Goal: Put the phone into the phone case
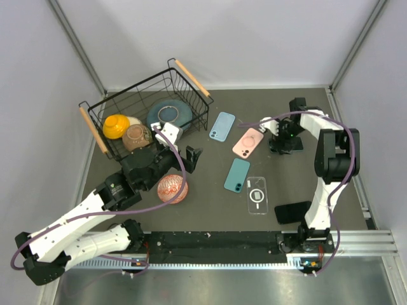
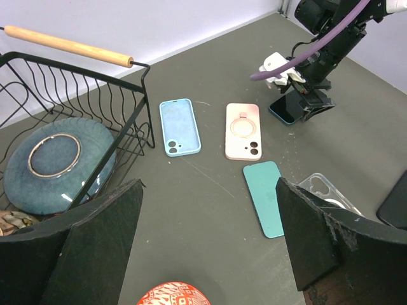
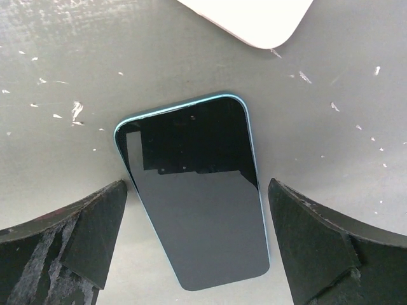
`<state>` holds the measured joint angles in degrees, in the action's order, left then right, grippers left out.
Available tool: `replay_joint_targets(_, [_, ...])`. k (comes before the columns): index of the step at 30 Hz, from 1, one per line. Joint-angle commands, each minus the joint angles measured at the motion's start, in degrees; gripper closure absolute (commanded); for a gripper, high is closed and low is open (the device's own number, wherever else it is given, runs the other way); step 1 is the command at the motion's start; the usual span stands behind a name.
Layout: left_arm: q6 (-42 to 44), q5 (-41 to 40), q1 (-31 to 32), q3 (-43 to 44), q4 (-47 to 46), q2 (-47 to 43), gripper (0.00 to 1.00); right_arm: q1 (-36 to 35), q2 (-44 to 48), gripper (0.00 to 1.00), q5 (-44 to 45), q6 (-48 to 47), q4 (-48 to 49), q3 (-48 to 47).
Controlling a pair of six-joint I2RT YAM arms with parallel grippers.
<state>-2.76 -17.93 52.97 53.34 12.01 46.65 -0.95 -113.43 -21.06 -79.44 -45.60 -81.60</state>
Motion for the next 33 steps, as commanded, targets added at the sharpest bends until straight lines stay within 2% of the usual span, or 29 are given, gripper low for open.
replay_joint_targets(1, [0.74,-0.52,0.2,0.27,-3.13,-0.69,0.09,0.6,-2.06,0.09,2.33,-0.01,0.78,-1.98])
replay_joint_targets(7, [0.66,-0.52,0.2,0.27,-3.13,-0.95,0.09,-0.19,-2.41,0.14,3.39,6.03,4.82,-2.33])
replay_joint_targets(9, [0.57,-0.35,0.2,0.36,-3.13,-1.21,0.09,-0.8,-2.15,0.19,4.35,7.27,6.04,-2.25])
replay_joint_targets(14, [0.48,-0.35,0.2,0.36,-3.13,-1.83,0.09,-2.3,-2.93,0.4,6.29,19.31,10.1,-3.55])
replay_joint_targets(18, [0.48,-0.87,0.2,0.01,-3.31,-2.27,0.09,-2.21,-4.96,0.52,9.63,29.41,10.18,-6.46])
replay_joint_targets(23, [0.39,-0.79,0.2,0.01,-3.31,-2.27,0.09,-2.22,-4.08,0.53,9.1,41.89,10.1,-7.43])
replay_joint_targets(27, [0.3,-0.52,0.2,0.01,-3.22,-2.53,0.1,-2.74,-4.26,0.61,14.81,51.73,10.45,-9.97])
replay_joint_targets(31, [0.3,-0.79,0.2,-0.08,-3.31,-2.71,0.1,-3.09,-4.17,0.58,19.04,55.97,9.75,-11.82])
replay_joint_targets(33, [0.39,-0.87,0.2,-0.08,-3.31,-2.88,0.1,-3.18,-3.56,0.52,18.77,53.53,8.78,-11.39])
